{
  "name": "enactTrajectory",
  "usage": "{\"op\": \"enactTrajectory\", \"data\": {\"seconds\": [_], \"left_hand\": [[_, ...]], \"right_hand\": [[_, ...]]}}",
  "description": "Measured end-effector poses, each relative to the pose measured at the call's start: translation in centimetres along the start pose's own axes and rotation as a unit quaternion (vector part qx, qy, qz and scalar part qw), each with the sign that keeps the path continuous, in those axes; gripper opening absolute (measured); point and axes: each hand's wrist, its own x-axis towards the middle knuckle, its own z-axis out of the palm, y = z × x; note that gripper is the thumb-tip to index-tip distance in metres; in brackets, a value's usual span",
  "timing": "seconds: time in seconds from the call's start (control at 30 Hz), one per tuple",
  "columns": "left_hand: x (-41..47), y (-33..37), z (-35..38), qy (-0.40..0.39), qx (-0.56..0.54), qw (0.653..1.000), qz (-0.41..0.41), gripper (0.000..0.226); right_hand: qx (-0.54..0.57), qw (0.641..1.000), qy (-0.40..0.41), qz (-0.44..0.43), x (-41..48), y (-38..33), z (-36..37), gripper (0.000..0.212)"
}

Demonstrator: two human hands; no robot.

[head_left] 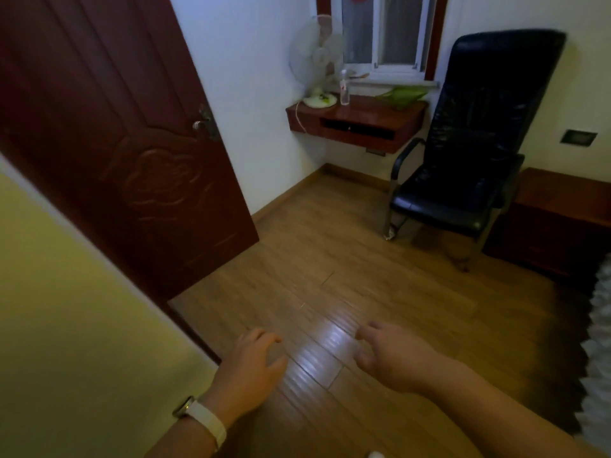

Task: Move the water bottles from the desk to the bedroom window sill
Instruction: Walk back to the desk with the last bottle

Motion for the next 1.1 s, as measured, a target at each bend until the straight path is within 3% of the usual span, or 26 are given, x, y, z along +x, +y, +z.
{"op": "enactTrajectory", "data": {"seconds": [0.27, 0.43, 0.9, 1.1], "left_hand": [[13.2, 6.1, -4.0, 0.003, 0.015, 0.997, 0.069, 0.041], [19.9, 7.4, -6.6, 0.015, 0.005, 0.997, 0.072, 0.045], [48.1, 1.9, -11.9, -0.013, -0.018, 0.996, 0.083, 0.045], [59.9, 0.3, -19.1, 0.020, -0.007, 0.995, 0.094, 0.050]], "right_hand": [[0.006, 0.998, 0.061, 0.022, 8.6, 6.0, -9.1, 0.050], [0.012, 0.995, 0.093, 0.025, 14.0, 7.8, -12.9, 0.051], [-0.025, 0.996, 0.022, 0.079, 40.1, 7.6, -19.8, 0.048], [-0.011, 0.991, 0.101, 0.091, 50.6, 5.0, -27.5, 0.043]]}}
